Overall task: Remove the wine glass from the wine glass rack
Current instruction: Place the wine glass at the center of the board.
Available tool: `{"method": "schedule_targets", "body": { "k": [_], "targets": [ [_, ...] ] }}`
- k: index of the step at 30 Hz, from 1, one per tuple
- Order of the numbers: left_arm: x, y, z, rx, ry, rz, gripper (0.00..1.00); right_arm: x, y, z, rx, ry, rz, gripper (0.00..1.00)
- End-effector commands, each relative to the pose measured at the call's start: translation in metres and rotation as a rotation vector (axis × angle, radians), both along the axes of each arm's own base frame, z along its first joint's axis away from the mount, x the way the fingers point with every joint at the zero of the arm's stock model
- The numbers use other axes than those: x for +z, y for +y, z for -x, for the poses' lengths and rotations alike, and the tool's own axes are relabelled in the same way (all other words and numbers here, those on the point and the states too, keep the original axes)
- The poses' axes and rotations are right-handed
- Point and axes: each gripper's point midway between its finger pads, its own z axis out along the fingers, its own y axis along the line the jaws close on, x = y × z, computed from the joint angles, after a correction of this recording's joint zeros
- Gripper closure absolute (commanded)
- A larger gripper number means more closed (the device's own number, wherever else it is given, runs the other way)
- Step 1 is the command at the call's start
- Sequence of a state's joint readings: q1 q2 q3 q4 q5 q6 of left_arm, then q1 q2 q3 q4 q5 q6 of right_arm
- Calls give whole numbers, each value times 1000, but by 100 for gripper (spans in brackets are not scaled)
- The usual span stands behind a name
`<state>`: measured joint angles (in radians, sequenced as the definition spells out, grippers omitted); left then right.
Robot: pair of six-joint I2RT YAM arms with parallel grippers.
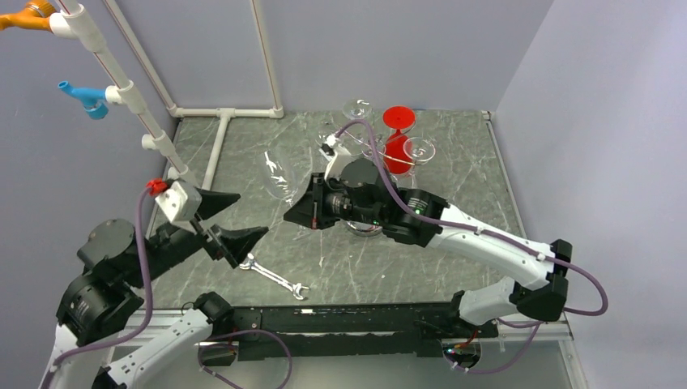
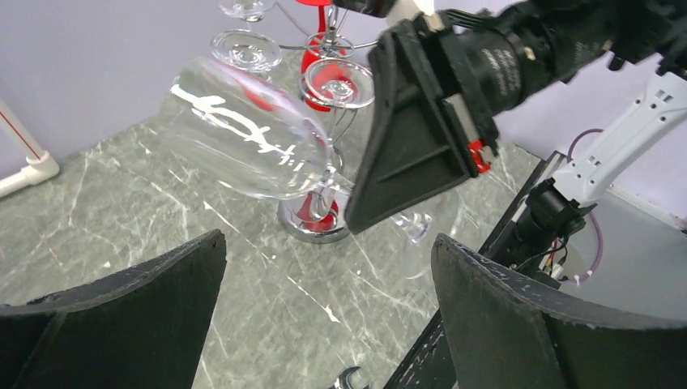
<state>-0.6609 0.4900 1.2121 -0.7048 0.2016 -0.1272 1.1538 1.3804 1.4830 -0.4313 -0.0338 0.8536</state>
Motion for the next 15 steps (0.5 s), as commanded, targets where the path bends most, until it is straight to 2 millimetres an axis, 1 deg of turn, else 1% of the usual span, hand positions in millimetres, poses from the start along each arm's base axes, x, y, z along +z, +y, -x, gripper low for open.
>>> {"method": "schedule_targets", "body": {
  "k": [1, 3, 5, 12, 15],
  "targets": [
    [-5, -5, -24, 77, 117, -24, 1, 44, -16, -9, -46, -197, -131, 100],
    [-5, -5, -31, 106, 138, -24, 1, 44, -22, -10, -53, -230, -133, 100],
    [0, -5, -37, 129, 135, -4, 1, 45, -27, -10, -52, -264, -135, 100],
    [21, -13, -41, 118, 149, 44, 1, 41, -37, -6, -26, -362, -139, 100],
    [29, -18, -39, 97, 162, 69, 1, 40, -40, -6, -23, -398, -146, 100]
  ]
}}
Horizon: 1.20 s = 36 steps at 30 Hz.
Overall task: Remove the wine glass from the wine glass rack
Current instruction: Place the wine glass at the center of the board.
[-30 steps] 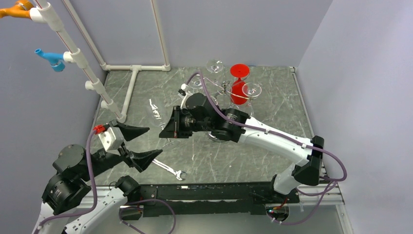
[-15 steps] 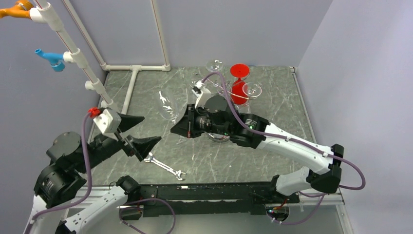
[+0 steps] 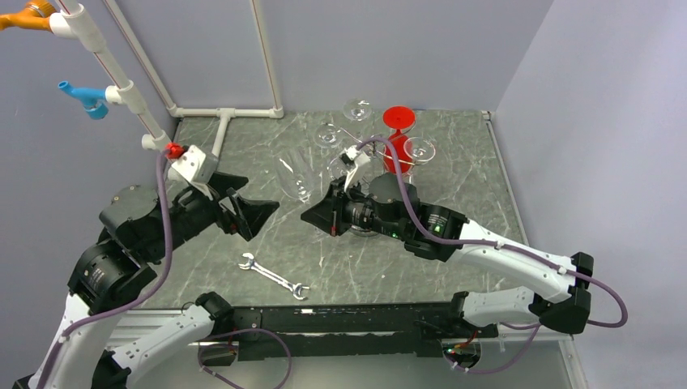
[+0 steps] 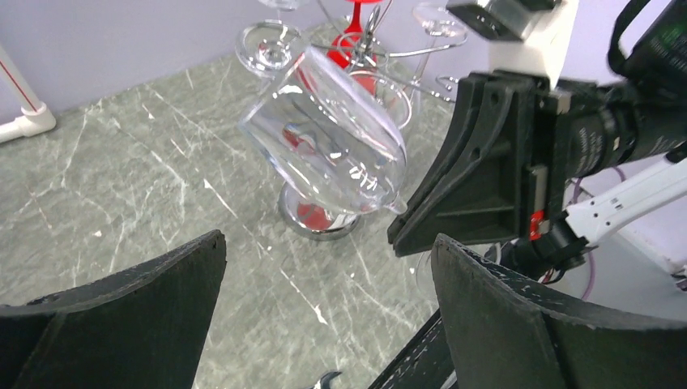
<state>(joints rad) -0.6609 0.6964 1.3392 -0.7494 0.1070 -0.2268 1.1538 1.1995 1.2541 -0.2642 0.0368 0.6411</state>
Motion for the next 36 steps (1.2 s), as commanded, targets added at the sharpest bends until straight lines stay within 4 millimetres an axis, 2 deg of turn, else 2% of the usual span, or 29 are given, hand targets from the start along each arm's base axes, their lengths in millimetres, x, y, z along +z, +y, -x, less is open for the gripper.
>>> {"method": "schedule_targets", "body": {
  "k": [1, 11, 19, 27, 32, 36],
  "targets": [
    [29, -3, 3, -7, -8, 89, 1, 44, -7, -1, -1, -158, -132, 100],
    [52, -15, 8, -65, 22, 141, 1, 42, -12, 4, 46, -280, -143, 100],
    [50, -27, -12, -59, 82, 136, 1, 45, -18, 5, 46, -366, -176, 100],
    [57, -21, -35, -94, 149, 222, 1, 58, -22, -3, 0, -422, -187, 100],
    [71, -23, -22, -186, 113, 258, 1, 64, -17, -4, 6, -447, -202, 100],
    [75, -28, -8, -270, 121, 263, 1, 67, -12, -4, 23, -475, -203, 100]
  ]
}}
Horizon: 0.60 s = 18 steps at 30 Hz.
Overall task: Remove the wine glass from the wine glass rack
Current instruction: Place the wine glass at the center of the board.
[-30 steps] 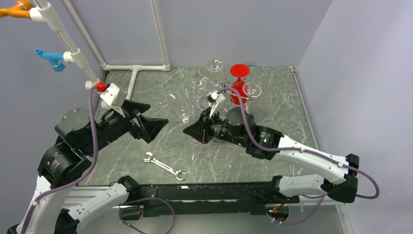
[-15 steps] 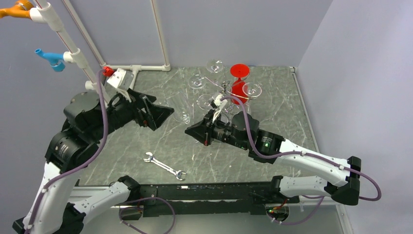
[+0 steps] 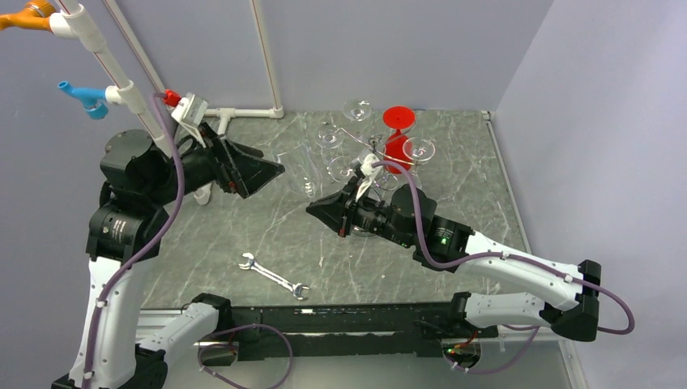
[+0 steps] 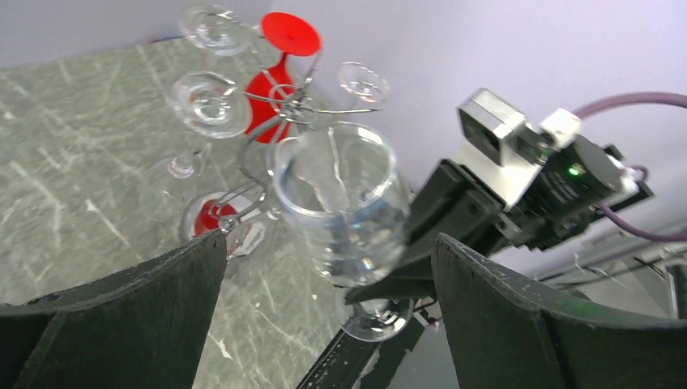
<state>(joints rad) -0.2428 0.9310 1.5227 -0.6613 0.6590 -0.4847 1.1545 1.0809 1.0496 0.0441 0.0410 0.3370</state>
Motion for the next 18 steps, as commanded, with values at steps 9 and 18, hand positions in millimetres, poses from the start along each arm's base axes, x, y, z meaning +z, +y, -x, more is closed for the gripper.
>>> {"method": "schedule_targets", "body": {
  "k": [9, 18],
  "targets": [
    [21, -13, 40, -202, -60, 49, 1, 55, 13, 13, 106, -187, -135, 100],
    [13, -17, 43, -250, -44, 57, 6, 53, 24, 23, 181, -204, -131, 100]
  ]
}}
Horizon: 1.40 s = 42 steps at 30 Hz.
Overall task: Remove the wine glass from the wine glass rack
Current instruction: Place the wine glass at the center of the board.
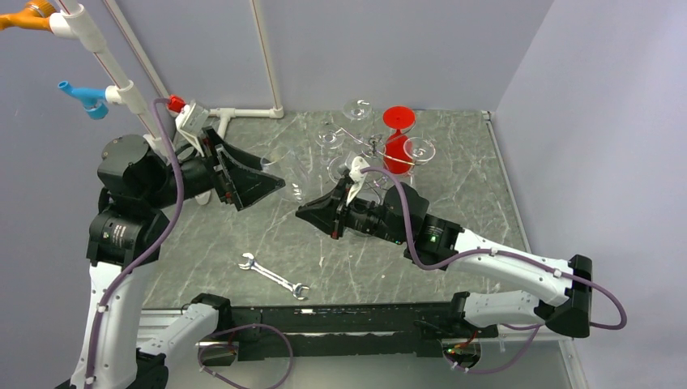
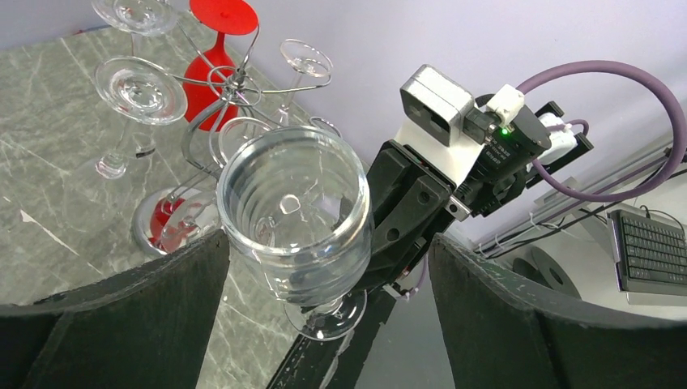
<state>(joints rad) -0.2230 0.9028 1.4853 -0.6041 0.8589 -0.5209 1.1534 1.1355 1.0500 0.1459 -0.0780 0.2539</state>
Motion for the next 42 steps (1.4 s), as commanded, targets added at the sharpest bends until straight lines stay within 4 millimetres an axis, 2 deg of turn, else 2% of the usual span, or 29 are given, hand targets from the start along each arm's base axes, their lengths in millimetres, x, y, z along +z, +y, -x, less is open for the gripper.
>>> {"method": "schedule_targets", "body": {
  "k": [1, 9, 18, 42],
  "targets": [
    [7, -5, 12, -71, -28, 17, 6, 49, 4, 14, 77, -99, -122, 100],
    [1, -3, 10, -56, -17, -2, 6, 45, 9, 22, 133, -128, -101, 100],
    [-7, -2, 18, -78, -16, -35, 10, 41, 10, 19, 127, -165, -73, 100],
    [-26, -6, 18, -116, 13, -26, 20, 37, 14, 19, 135, -161, -68, 100]
  ]
}}
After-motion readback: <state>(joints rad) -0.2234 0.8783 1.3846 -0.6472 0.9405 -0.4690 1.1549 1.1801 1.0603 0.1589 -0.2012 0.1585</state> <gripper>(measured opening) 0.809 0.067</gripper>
